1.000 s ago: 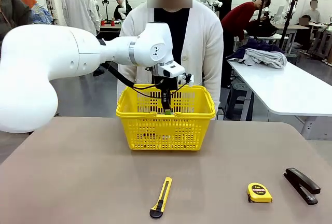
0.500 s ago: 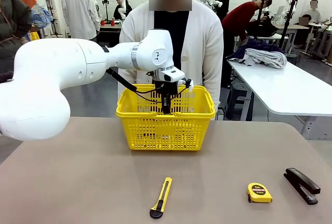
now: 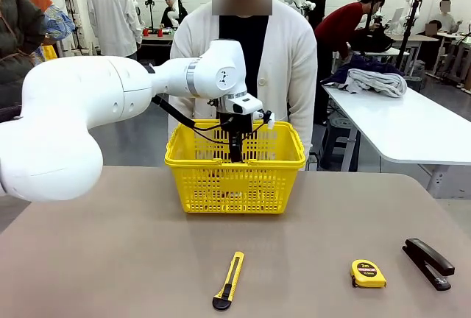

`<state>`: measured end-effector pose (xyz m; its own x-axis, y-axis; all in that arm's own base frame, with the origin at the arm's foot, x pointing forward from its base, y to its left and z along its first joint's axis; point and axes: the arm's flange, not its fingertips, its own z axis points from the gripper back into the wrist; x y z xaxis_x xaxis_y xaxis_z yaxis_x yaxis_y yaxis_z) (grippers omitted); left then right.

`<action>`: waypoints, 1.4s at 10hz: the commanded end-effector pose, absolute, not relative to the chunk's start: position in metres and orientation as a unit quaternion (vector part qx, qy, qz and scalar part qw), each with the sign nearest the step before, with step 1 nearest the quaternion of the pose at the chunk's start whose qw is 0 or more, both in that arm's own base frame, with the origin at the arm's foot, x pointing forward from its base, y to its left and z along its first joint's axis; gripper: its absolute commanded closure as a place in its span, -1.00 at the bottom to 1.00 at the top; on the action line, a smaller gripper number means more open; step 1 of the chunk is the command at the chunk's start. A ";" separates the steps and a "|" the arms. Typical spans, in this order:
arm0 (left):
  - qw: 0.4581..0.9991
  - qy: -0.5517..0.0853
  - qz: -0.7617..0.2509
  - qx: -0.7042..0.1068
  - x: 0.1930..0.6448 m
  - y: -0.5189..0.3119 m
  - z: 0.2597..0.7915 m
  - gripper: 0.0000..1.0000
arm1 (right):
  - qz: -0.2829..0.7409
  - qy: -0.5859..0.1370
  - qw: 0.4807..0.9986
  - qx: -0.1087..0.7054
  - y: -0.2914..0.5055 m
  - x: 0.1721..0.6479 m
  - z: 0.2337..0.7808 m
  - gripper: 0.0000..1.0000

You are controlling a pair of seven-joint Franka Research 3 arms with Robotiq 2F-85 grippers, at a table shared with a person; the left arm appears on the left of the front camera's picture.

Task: Place the items the person wants into the basket.
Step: Pick up the item the person points to and place it in the Market Basket.

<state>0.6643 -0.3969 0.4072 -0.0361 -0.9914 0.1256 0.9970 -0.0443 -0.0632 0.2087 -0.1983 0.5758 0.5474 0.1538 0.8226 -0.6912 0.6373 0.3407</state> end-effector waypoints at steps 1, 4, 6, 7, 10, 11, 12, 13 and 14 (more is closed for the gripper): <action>0.691 -0.017 -0.720 -0.063 0.679 -0.408 0.418 -1.00 | 0.264 -0.409 0.803 0.344 -0.198 0.211 0.577 -1.00; 0.691 -0.019 -0.720 -0.062 0.677 -0.407 0.424 -1.00 | 0.264 -0.409 0.803 0.344 -0.198 0.211 0.577 -1.00; 0.693 -0.019 -0.719 -0.061 0.675 -0.405 0.428 -1.00 | 0.264 -0.409 0.803 0.344 -0.198 0.211 0.577 -1.00; 0.695 -0.018 -0.717 -0.057 0.674 -0.405 0.429 -1.00 | 0.264 -0.409 0.803 0.344 -0.198 0.211 0.577 -1.00; 0.701 -0.011 -0.712 -0.042 0.640 -0.404 0.460 -1.00 | 0.264 -0.409 0.803 0.344 -0.198 0.211 0.577 -1.00; 0.707 -0.014 -0.707 -0.032 0.621 -0.399 0.480 -1.00 | 0.264 -0.409 0.803 0.344 -0.198 0.211 0.577 -1.00; 0.710 -0.022 -0.704 -0.019 0.599 -0.393 0.502 -1.00 | 0.264 -0.409 0.803 0.344 -0.198 0.211 0.577 -1.00; 0.716 -0.031 -0.697 -0.007 0.576 -0.385 0.522 -1.00 | 0.264 -0.409 0.803 0.344 -0.198 0.211 0.577 -1.00; 0.725 -0.041 -0.687 0.002 0.551 -0.372 0.541 -1.00 | 0.264 -0.409 0.803 0.344 -0.198 0.211 0.577 -1.00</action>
<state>0.6023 -0.4030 0.5489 0.0148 -0.9956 0.0927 0.9994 0.0176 0.0294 0.2088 -0.1982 0.5757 0.5479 0.1538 0.8223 -0.6911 0.6371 0.3413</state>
